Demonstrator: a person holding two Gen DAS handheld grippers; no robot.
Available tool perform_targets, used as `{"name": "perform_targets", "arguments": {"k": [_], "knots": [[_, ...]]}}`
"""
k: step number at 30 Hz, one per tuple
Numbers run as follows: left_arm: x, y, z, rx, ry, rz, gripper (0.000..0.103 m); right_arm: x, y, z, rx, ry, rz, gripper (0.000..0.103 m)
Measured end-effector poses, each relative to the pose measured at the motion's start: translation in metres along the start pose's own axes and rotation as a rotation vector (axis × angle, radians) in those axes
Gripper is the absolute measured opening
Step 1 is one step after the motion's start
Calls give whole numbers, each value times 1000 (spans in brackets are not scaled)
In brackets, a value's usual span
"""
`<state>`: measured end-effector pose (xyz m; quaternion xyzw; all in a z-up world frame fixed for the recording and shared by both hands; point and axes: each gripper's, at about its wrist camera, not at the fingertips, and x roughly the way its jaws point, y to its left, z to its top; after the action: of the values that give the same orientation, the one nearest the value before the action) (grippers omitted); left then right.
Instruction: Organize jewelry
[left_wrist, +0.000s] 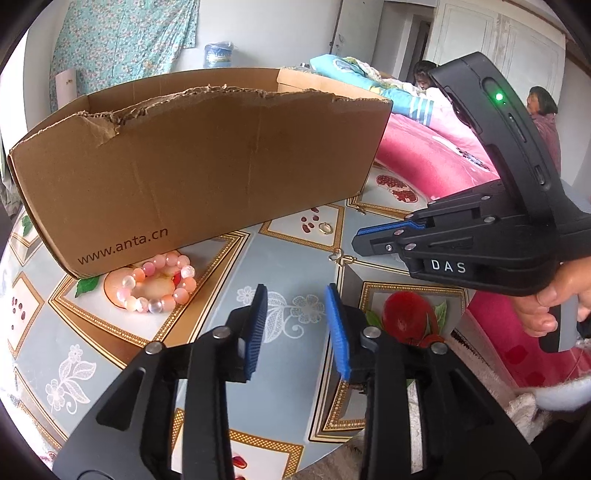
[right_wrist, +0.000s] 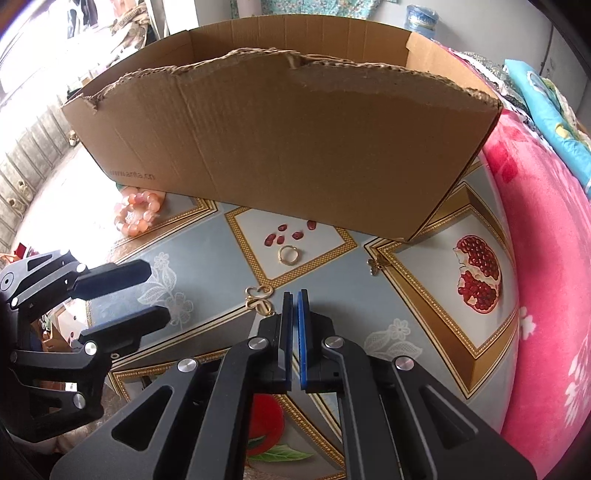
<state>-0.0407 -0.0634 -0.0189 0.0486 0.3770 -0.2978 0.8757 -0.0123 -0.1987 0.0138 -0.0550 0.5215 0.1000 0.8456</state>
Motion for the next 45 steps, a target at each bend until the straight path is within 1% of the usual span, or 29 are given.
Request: {"name": "perform_targets", "arguments": {"k": [4, 6, 8, 10, 13, 15, 16, 19, 21, 22, 23, 27, 28, 29, 30, 31, 32, 34, 40, 45], "knots": [[2, -3, -2, 18, 6, 31, 51, 1, 15, -2, -38, 1, 34, 3], [3, -3, -3, 18, 12, 37, 53, -1, 15, -2, -59, 1, 58, 3], [2, -2, -4, 17, 16, 44, 58, -3, 14, 0, -76, -10, 48, 3], [2, -1, -5, 16, 18, 51, 63, -5, 8, 3, -66, -19, 38, 3], [1, 1, -7, 13, 24, 61, 67, -1, 5, 5, -56, -7, 38, 3], [1, 1, -8, 10, 28, 65, 69, 1, 6, 2, -79, -14, 40, 3], [1, 1, -9, 8, 28, 64, 69, -1, 13, -3, -100, -11, 51, 3], [0, 1, -11, 11, 27, 59, 70, 0, 11, -2, -127, 0, 84, 5], [-1, 1, -12, 17, 25, 56, 70, -1, 10, -1, -135, 2, 109, 13], [-1, 1, -12, 19, 23, 53, 71, -2, 8, 1, -138, -1, 116, 24], [-1, 1, -12, 22, 22, 51, 71, -2, 8, 3, -145, -6, 125, 28], [0, 0, -13, 31, 16, 45, 71, 3, 13, 9, -191, 2, 167, 28], [0, 0, -13, 32, 15, 44, 71, 11, 19, 11, -210, 14, 170, 28], [0, -1, -14, 32, 14, 42, 71, 15, 22, 11, -234, 33, 162, 27], [0, 0, -14, 30, 13, 40, 71, 16, 24, 11, -259, 24, 158, 25], [0, 0, -14, 29, 12, 39, 71, 17, 25, 12, -274, 31, 171, 17], [0, 0, -14, 28, 12, 37, 71, 14, 23, 12, -279, 39, 177, 16], [1, 0, -14, 28, 11, 34, 71, 14, 24, 13, -292, 45, 168, 16], [2, -1, -13, 29, 10, 30, 71, 18, 27, 14, -253, 41, 181, 15], [2, -1, -12, 25, 10, 32, 71, 15, 20, 13, -222, 27, 182, 15]]}}
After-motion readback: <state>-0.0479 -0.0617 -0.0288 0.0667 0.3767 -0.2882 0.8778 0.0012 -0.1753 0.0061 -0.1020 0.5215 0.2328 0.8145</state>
